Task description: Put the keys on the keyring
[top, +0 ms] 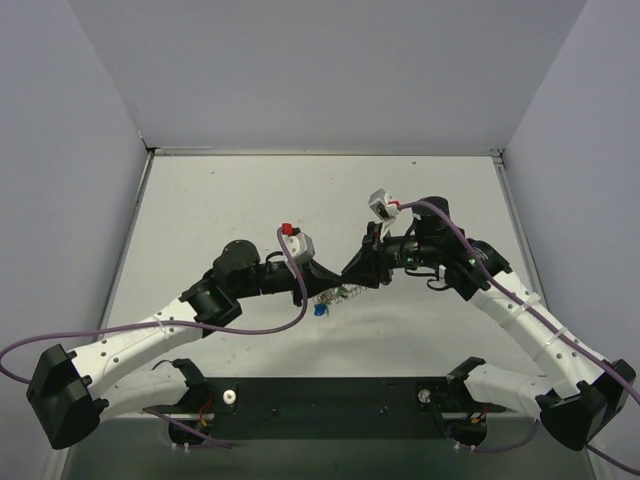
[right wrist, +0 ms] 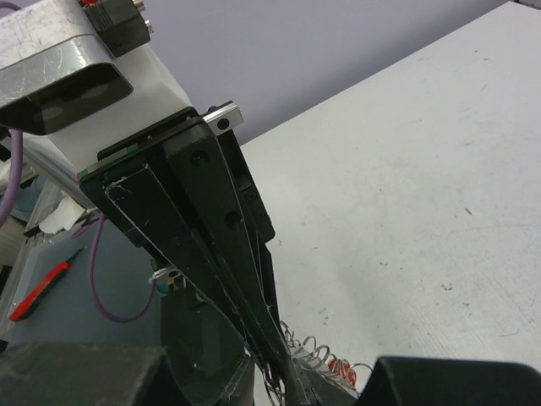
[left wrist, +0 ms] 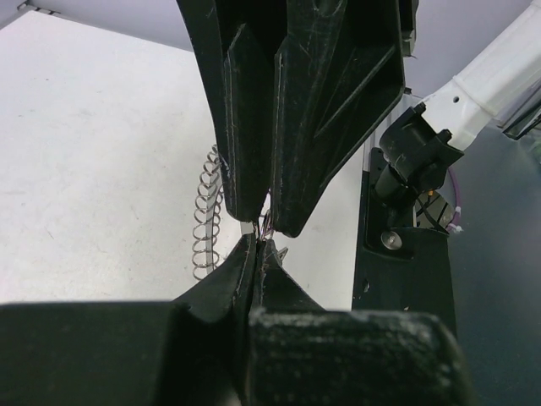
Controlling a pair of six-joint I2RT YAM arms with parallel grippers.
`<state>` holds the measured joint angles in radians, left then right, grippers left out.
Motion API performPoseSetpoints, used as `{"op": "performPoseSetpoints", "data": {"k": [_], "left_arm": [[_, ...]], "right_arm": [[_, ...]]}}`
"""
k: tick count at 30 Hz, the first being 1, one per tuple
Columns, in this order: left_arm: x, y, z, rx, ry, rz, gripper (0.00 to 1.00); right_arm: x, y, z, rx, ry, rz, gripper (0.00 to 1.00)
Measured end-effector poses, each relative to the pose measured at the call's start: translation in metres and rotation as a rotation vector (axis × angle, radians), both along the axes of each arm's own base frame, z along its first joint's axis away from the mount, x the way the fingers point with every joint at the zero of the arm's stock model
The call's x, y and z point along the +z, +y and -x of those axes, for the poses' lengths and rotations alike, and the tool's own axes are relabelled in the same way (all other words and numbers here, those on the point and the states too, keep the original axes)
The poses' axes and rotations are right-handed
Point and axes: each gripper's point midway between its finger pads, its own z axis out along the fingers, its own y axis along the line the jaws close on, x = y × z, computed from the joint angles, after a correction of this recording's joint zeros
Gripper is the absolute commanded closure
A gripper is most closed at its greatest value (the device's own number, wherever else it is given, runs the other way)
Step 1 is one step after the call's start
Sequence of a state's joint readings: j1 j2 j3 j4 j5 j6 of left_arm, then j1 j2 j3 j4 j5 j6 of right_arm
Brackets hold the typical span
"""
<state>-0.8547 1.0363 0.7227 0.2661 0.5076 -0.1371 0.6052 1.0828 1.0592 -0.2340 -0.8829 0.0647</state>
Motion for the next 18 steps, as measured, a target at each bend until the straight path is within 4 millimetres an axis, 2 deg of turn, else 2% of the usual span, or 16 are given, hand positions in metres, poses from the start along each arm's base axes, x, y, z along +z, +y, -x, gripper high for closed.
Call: {"op": "performPoseSetpoints", "data": {"k": [11, 16, 18], "left_arm": [[-0.0047, -0.0006, -0.0016, -0.003, 0.019, -0.009, 1.00], [-0.0051, 0.0001, -0.0012, -0.008, 0.028, -0.008, 1.00], [-0.0059, 0.0007, -0.0015, -0.008, 0.033, -0.011, 1.00]], "right_arm": [[-0.0070, 0.0002, 0.0006, 0.006, -0.052, 0.051, 0.84], [-0.0084, 0.0016, 0.0003, 0.012, -0.074, 0.071, 1.00], [-0.0087, 0.0021, 0.0013, 0.016, -0.078, 0.080, 1.00]]}}
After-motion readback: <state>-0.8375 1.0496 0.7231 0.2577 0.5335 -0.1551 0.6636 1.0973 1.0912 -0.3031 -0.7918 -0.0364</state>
